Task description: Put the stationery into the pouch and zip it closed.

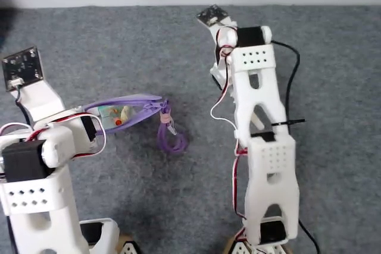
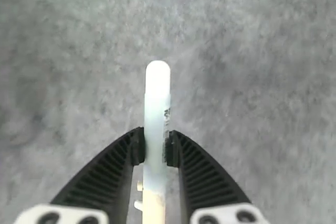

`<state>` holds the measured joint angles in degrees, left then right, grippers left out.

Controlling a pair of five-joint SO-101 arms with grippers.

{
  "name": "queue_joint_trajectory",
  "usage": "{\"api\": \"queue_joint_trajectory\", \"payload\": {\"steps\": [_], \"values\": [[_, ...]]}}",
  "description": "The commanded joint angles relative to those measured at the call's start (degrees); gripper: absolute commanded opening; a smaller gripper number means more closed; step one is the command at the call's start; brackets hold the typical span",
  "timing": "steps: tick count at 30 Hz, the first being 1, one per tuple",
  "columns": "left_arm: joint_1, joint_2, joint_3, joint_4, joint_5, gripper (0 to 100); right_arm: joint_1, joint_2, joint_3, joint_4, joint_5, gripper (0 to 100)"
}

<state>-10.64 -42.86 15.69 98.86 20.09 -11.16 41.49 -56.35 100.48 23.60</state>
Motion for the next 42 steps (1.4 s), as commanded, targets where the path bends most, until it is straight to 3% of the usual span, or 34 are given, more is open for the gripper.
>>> {"api": "queue_joint_trajectory", "payload": {"steps": [1, 8, 14, 22, 27, 32, 37, 42], "values": [[-0.3, 0.0, -3.0, 0.0, 0.4, 1, -1.5, -16.2, 9.8, 2.5, -1.1, 0.8], [-0.3, 0.1, -2.9, 0.0, 0.5, 1, -7.3, -39.6, 28.9, 2.4, -1.8, 0.8], [-0.3, 0.1, -2.9, 0.0, 0.5, 1, -15.6, -54.4, 36.4, 1.3, -12.8, 0.8], [-0.3, 0.1, -3.0, -0.1, 0.6, 1, -26.5, -63.3, 36.4, -10.2, -28.0, 0.8], [-0.3, 0.2, -3.3, -0.4, 0.7, 1, -30.5, -65.8, 36.5, -22.3, -33.3, 0.8], [-0.3, 0.7, -4.4, -1.3, 1.2, 1, -31.5, -65.5, 37.2, -36.9, -33.5, 0.8], [-0.3, 8.6, -12.2, 0.9, 6.1, 1, -32.0, -65.3, 43.3, -51.0, -33.5, 0.8], [-0.3, 15.6, -19.7, 1.1, 6.3, 1, -32.0, -65.4, 52.2, -65.7, -33.1, 0.8]]}}
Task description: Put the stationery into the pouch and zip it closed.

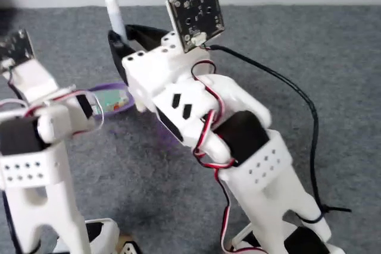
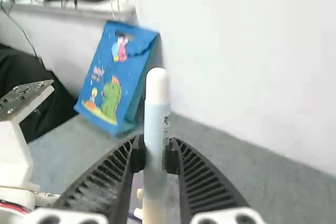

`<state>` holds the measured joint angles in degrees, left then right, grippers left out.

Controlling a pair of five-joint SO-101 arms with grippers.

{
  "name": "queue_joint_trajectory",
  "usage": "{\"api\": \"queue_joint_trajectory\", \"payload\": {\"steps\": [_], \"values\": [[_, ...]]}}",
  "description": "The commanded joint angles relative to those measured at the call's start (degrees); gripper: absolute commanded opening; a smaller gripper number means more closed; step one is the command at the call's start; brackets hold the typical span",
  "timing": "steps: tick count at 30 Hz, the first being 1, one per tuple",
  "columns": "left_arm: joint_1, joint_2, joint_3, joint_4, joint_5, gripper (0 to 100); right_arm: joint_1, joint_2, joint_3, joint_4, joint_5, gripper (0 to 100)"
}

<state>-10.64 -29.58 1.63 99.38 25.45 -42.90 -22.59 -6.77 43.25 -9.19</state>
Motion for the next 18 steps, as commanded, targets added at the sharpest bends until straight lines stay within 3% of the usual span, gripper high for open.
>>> {"api": "queue_joint_trajectory", "payload": {"steps": [1, 10, 18], "values": [[-0.3, 3.1, -6.5, 0.5, 1.0, 1, -0.3, -1.3, 4.3, -11.4, -0.3, 0.8], [-0.3, 4.5, -6.5, 0.4, 1.0, 1, -0.2, -0.7, 20.0, -40.3, 10.8, 0.8], [-0.3, 4.5, -6.5, 0.2, 1.0, 1, -1.7, -0.7, 29.2, -44.0, 12.0, 0.8]]}}
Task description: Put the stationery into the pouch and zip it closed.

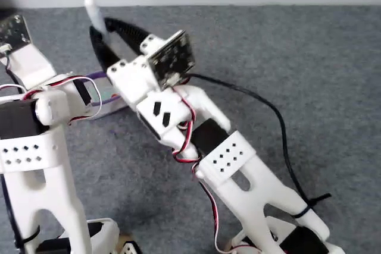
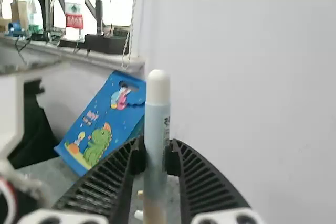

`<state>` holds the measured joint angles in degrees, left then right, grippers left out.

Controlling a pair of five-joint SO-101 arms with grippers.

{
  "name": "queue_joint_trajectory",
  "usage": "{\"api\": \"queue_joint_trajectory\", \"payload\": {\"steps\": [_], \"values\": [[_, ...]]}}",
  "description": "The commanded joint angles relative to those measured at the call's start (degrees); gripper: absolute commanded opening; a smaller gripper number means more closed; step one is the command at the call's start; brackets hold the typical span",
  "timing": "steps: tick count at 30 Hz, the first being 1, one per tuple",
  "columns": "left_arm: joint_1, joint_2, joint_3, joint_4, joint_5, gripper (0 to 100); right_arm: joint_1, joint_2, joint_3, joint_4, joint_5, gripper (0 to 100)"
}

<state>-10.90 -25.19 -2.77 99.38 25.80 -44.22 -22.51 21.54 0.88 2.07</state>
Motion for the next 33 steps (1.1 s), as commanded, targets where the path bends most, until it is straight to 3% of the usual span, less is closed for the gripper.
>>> {"api": "queue_joint_trajectory", "payload": {"steps": [1, 6, 9, 15, 24, 33], "values": [[0.0, 0.1, -2.2, 0.2, 0.6, 1, -0.4, -0.7, 2.0, -1.6, 0.7, 0.8], [0.0, 0.2, -2.2, 0.2, 0.6, 1, -0.4, -0.7, 8.0, -1.0, 5.5, 0.9], [0.0, 0.2, -2.2, 0.1, 0.6, 1, -1.5, -1.3, 9.8, 4.4, 8.1, 3.1], [0.0, 0.2, -2.2, 0.1, 0.6, 1, -2.9, -3.8, 4.0, 19.0, 4.1, 25.5], [0.0, 0.2, -2.2, 0.1, 0.6, 1, -0.6, -6.9, -9.6, 34.8, -0.3, 16.6], [0.0, 0.2, -2.1, 0.4, 0.6, 1, 8.3, -6.4, -11.3, 54.6, -0.4, 20.2]]}}
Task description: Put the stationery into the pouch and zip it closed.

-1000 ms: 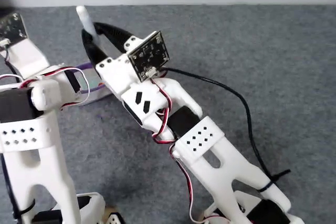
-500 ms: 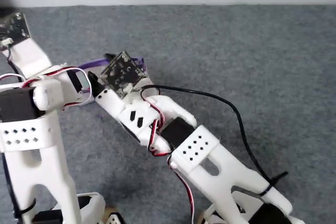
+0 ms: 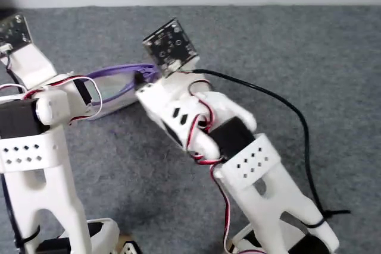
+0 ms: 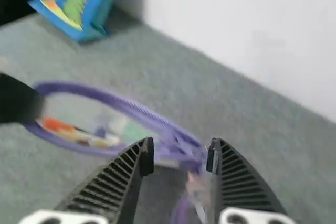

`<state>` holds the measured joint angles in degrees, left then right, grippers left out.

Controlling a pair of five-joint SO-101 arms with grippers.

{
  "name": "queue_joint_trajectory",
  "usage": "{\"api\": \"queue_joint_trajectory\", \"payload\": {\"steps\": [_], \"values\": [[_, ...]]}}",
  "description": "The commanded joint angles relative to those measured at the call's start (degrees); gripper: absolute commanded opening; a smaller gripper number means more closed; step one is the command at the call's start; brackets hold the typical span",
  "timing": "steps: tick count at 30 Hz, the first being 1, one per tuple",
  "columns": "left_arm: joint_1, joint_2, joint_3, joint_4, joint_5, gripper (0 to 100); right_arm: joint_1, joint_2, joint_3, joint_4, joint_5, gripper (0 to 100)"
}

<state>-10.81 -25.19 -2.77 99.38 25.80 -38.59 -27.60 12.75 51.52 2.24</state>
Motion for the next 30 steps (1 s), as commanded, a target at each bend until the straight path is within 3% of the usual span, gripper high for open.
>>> {"api": "queue_joint_trajectory", "payload": {"steps": [1, 5, 18, 30], "values": [[-0.1, 0.2, -2.1, 0.4, 0.6, 1, 3.2, -1.3, -1.9, 5.1, -0.6, 22.0], [-0.1, 0.2, -2.1, 0.4, 0.6, 1, 3.6, -1.1, 2.5, 5.3, -0.2, 26.8], [-0.1, 0.2, -2.0, 0.5, 0.6, 1, 3.6, 13.5, 4.5, -8.3, -0.1, 21.4], [-0.1, 0.1, -2.0, 0.6, 0.6, 1, 5.1, 15.9, 4.6, -14.1, 5.1, 2.0]]}}
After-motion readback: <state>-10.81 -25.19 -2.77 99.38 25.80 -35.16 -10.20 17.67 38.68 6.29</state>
